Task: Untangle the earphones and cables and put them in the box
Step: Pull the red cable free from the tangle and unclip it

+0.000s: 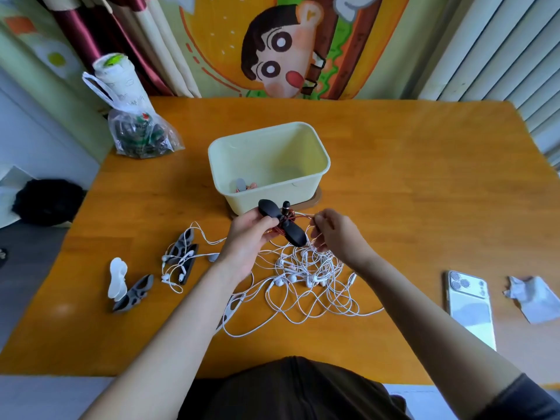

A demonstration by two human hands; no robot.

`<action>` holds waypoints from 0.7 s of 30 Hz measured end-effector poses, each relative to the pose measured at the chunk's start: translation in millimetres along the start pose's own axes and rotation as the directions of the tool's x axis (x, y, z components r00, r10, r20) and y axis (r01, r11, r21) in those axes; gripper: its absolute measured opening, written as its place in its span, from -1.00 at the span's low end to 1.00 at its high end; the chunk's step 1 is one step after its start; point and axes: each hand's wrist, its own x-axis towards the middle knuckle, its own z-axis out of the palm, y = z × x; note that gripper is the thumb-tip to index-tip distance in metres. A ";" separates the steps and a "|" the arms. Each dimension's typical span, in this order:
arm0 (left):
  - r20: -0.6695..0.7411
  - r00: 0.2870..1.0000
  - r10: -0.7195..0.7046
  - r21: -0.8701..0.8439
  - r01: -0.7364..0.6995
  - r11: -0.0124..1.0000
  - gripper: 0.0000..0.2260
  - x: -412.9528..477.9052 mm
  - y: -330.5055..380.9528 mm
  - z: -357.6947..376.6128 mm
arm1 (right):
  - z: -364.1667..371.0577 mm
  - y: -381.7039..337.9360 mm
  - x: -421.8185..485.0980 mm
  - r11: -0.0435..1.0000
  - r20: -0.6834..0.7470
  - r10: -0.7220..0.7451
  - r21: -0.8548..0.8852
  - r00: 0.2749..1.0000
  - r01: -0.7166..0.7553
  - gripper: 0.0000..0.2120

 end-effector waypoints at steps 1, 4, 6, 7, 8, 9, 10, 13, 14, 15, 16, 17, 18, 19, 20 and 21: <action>0.004 1.000 0.002 0.046 -0.002 0.999 -0.80 0.3 -2.7 -0.6 | -2.3 -1.8 0.6 0.997 -0.062 -0.061 -0.053 0.996 0.058 -0.78; 0.015 1.000 0.007 0.147 -0.010 0.989 -0.82 -0.5 -10.4 2.1 | -6.3 -16.4 -3.4 0.971 -0.103 -0.229 -0.095 0.968 0.220 -0.76; 0.019 1.000 -0.005 0.156 0.002 0.988 -0.83 -1.2 -11.5 5.1 | -6.0 -26.2 -9.8 0.954 -0.037 -0.300 -0.030 0.953 0.299 -0.77; 0.025 1.000 -0.019 0.140 0.016 0.990 -0.84 -1.7 -10.4 6.3 | -5.3 -29.1 -13.1 0.944 0.003 -0.329 -0.019 0.944 0.329 -0.77; 0.031 0.999 -0.037 0.112 0.034 0.993 -0.85 -2.1 -8.6 7.4 | -4.6 -29.9 -15.7 0.933 0.046 -0.356 -0.028 0.933 0.358 -0.78; 0.030 0.998 -0.059 0.074 0.057 0.996 -0.85 -2.2 -6.7 8.0 | -3.8 -29.4 -17.3 0.920 0.089 -0.381 -0.065 0.920 0.387 -0.80; 0.015 0.996 -0.083 0.040 0.082 0.996 -0.87 -3.3 -4.4 8.5 | -2.3 -28.6 -19.7 0.902 0.130 -0.399 -0.122 0.908 0.414 -0.83; -0.035 0.989 -0.142 -0.015 0.141 0.990 -0.87 -4.5 0.3 11.0 | 2.2 -22.6 -20.7 0.854 0.180 -0.419 -0.255 0.890 0.454 -0.94; -0.027 0.989 -0.145 -0.026 0.144 0.989 -0.86 -5.9 0.9 12.5 | 2.7 -21.5 -20.8 0.848 0.156 -0.422 -0.282 0.893 0.449 -0.93; -0.010 0.990 -0.140 -0.038 0.140 0.989 -0.84 -8.3 1.5 14.0 | 3.1 -20.8 -20.5 0.849 0.111 -0.421 -0.300 0.900 0.434 -0.92; 0.010 0.991 -0.131 -0.046 0.132 0.990 -0.82 -10.6 2.0 15.3 | 3.1 -20.3 -19.9 0.857 0.052 -0.418 -0.307 0.907 0.413 -0.92; 0.031 0.992 -0.123 -0.048 0.125 0.991 -0.81 -12.5 2.2 16.5 | 2.3 -20.2 -19.9 0.872 -0.011 -0.409 -0.300 0.912 0.388 -0.91; 0.047 0.992 -0.114 -0.041 0.116 0.992 -0.81 -14.0 2.3 17.4 | 1.5 -19.7 -19.8 0.887 -0.062 -0.395 -0.284 0.917 0.363 -0.90; 0.054 0.993 -0.106 -0.031 0.108 0.994 -0.83 -15.1 2.3 18.0 | 0.8 -19.7 -20.6 0.899 -0.094 -0.382 -0.267 0.919 0.346 -0.89; 0.054 0.994 -0.100 -0.023 0.101 0.995 -0.84 -15.8 2.3 18.5 | 0.4 -20.1 -22.1 0.905 -0.111 -0.376 -0.259 0.920 0.339 -0.89; 0.050 0.994 -0.097 -0.020 0.098 0.995 -0.84 -16.3 2.2 19.2 | 0.3 -20.4 -23.9 0.905 -0.121 -0.377 -0.257 0.918 0.338 -0.88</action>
